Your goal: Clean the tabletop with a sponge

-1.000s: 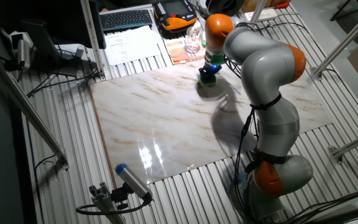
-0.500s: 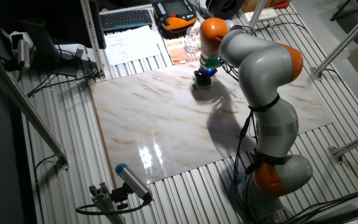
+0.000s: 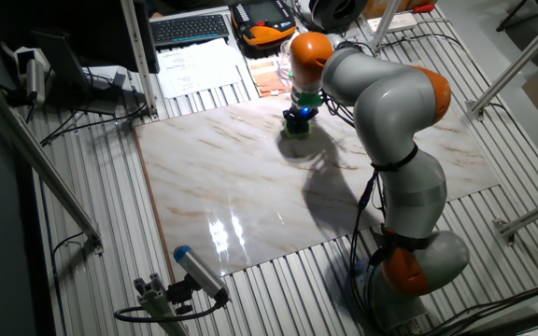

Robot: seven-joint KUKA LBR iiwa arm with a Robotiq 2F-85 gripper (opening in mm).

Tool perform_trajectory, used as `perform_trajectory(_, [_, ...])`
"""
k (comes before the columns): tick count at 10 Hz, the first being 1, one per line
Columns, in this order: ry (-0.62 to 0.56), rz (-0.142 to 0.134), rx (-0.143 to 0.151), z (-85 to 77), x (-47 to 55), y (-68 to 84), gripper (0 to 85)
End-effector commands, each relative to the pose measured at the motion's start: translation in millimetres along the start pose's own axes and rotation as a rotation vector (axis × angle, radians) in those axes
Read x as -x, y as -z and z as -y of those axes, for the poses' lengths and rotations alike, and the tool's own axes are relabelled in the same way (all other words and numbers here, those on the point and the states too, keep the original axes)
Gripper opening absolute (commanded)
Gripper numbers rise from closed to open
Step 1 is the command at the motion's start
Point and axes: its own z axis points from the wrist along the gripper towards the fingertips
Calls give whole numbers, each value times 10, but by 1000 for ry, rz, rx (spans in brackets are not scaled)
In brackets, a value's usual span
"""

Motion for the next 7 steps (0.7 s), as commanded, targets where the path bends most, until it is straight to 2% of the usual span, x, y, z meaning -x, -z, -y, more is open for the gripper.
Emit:
perform_trajectory(1, [-4,-1,6,-22,-5,-1,0])
perform_trajectory(3, [-4,3,20,-53,13,-24,0])
perform_trajectory(7, [-10,14,27,-62,164,-104,0])
